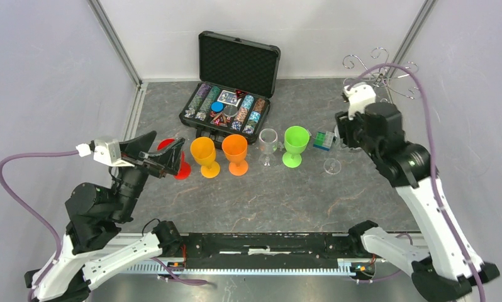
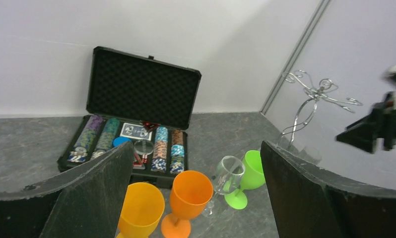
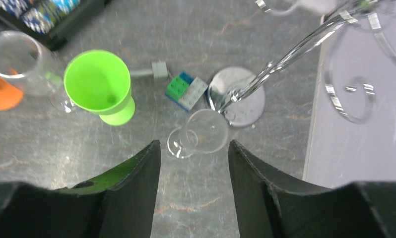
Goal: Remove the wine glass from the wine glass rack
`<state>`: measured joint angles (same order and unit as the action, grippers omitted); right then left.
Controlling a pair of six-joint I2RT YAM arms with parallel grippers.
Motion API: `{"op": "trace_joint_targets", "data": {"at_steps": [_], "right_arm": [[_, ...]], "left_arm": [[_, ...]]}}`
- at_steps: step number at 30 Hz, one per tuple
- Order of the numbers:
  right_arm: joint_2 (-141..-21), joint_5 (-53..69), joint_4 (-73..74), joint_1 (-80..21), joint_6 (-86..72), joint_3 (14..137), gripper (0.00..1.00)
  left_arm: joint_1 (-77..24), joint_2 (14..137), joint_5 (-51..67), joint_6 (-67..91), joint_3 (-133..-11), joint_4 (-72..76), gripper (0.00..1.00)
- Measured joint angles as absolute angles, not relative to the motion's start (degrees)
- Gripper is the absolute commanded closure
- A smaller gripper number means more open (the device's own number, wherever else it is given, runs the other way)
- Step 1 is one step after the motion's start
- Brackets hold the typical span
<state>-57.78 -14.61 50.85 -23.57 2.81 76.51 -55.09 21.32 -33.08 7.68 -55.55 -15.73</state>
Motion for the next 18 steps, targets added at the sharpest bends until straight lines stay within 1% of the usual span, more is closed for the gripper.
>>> {"op": "trace_joint_targets", "data": {"at_steps": [5, 7, 8, 9, 11, 12, 18], "right_arm": [[-47.79, -16.99, 46.17, -23.57, 2.83, 75.99, 0.4], [-42.39, -19.07, 43.57, -23.57, 2.83, 74.13, 0.38], [-39.48, -20.34, 42.48, -23.55, 2.83, 72.88, 0.34], [-37.01, -21.41, 41.89, -23.55, 2.81, 71.99, 0.29], [-31.66, -23.9, 39.86, -23.55, 2.85, 70.0, 0.04], [-29.04, -25.43, 39.13, -23.55, 2.92, 69.06, 0.02], [-19.86, -30.65, 36.67, -23.51, 3.25, 67.4, 0.02]], "left_arm": [[-55.09, 21.34, -37.17, 9.15, -59.92, -25.89, 0.0], [-55.09, 21.34, -39.33, 10.46, -61.89, -30.5, 0.0], [-55.09, 21.37, -40.56, 11.31, -62.76, -32.82, 0.0], [-55.09, 21.37, -41.43, 11.99, -63.44, -34.68, 0.0], [-55.09, 21.34, -43.48, 14.13, -64.66, -39.2, 0.0], [-55.09, 21.34, -44.27, 15.29, -65.21, -41.45, 0.0], [-55.09, 20.34, -47.66, 21.87, -68.18, -52.45, 0.0]]}}
